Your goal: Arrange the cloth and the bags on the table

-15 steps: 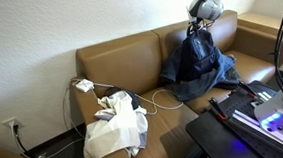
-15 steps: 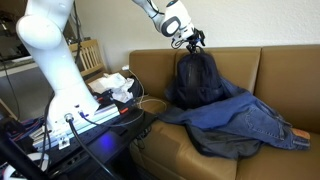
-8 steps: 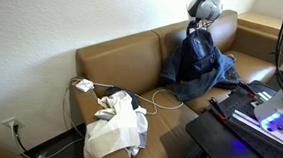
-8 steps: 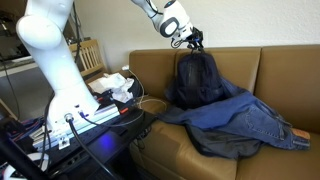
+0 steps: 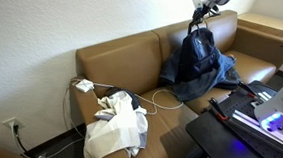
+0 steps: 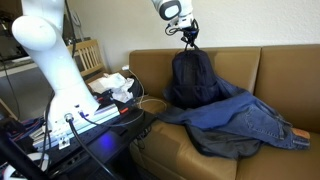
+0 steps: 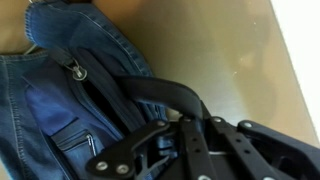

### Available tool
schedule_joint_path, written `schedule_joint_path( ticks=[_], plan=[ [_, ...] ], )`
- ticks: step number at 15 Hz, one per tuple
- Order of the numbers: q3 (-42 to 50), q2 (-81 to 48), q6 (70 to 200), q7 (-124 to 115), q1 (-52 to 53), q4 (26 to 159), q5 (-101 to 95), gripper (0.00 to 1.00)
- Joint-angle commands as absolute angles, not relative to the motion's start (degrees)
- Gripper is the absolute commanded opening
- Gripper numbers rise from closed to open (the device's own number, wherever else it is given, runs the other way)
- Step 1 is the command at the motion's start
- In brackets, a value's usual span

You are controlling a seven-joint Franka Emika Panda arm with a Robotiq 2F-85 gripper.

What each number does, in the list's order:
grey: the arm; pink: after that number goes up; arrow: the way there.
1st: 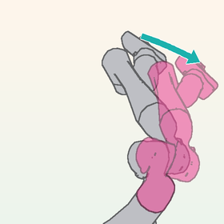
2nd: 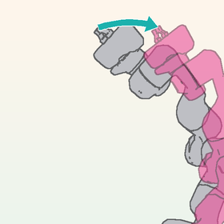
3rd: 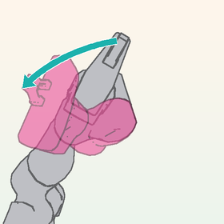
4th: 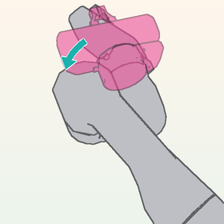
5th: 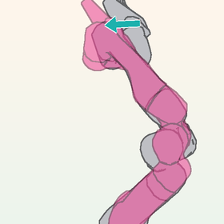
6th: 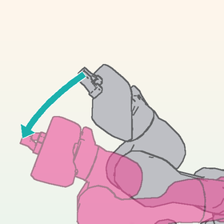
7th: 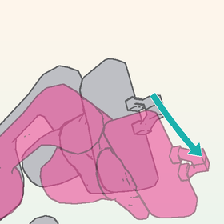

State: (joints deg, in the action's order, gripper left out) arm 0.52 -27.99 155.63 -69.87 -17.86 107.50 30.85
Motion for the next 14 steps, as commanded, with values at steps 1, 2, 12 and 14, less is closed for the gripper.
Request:
schedule_joint_path(
  ticks=[1,2,12,14],
  plan=[
    [-1.77,-17.71,142.49,-63.35,-20.45,109.14,40.19,0.02],
    [-0.81,-16.37,139.92,-61.71,-19.74,109.35,42.27,0.02],
    [0.80,-7.45,139.92,-56.71,-5.32,113.46,42.29,0.02],
    [1.90,-13.14,140.15,-55.81,-5.51,112.30,42.15,0.08]
  ],
)
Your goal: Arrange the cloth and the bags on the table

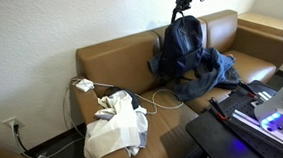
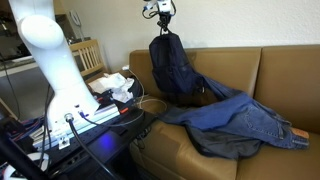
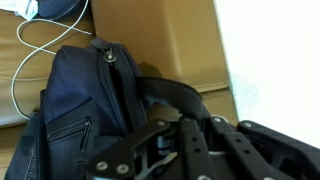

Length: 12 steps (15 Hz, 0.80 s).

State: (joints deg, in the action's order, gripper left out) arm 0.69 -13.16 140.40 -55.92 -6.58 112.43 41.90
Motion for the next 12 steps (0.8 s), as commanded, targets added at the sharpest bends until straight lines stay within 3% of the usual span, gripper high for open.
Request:
schedule_joint_path(
  ticks=[1,3,12],
  plan=[
    [2.07,-13.49,140.17,-55.83,-5.18,112.82,42.10,0.08],
    [2.59,-14.72,137.79,-56.49,-4.46,114.17,39.73,0.02],
    [-4.39,-13.43,124.72,-65.67,8.78,121.13,25.14,0.02]
  ],
)
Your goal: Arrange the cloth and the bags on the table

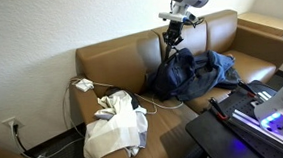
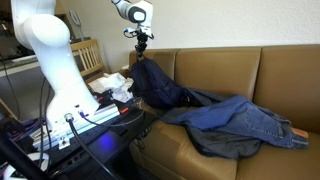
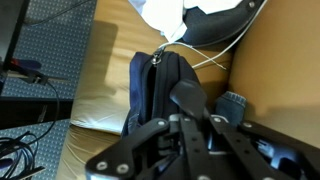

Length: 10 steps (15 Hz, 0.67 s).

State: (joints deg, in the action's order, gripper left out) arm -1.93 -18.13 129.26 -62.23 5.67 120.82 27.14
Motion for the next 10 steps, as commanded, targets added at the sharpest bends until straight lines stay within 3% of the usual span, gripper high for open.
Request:
schedule_joint_path(
  ticks=[1,10],
  plan=[
    [-5.57,-13.59,124.03,-66.97,9.80,119.89,25.65,0.02],
    [-10.68,-14.86,130.60,-69.96,12.31,107.13,33.39,0.02]
  ],
)
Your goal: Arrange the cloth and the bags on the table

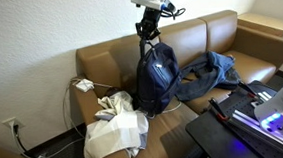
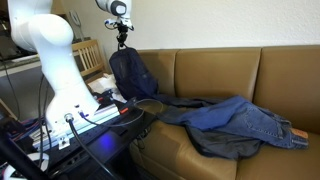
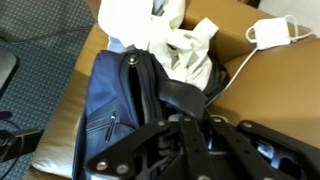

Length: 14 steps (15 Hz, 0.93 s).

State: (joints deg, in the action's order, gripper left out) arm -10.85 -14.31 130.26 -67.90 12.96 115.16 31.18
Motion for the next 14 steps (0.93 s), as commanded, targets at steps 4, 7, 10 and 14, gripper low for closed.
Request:
schedule_joint_path(
  ticks=[4,7,10,14],
  plan=[
    [-9.91,-17.48,133.63,-68.88,12.23,108.95,32.07,0.08],
    [-8.80,-19.29,133.49,-69.67,12.70,108.55,29.12,0.02],
    [-9.12,-23.57,134.47,-68.99,12.94,106.39,26.69,0.02],
    [-12.16,-31.98,143.56,-61.58,13.11,100.53,30.03,0.02]
  ],
)
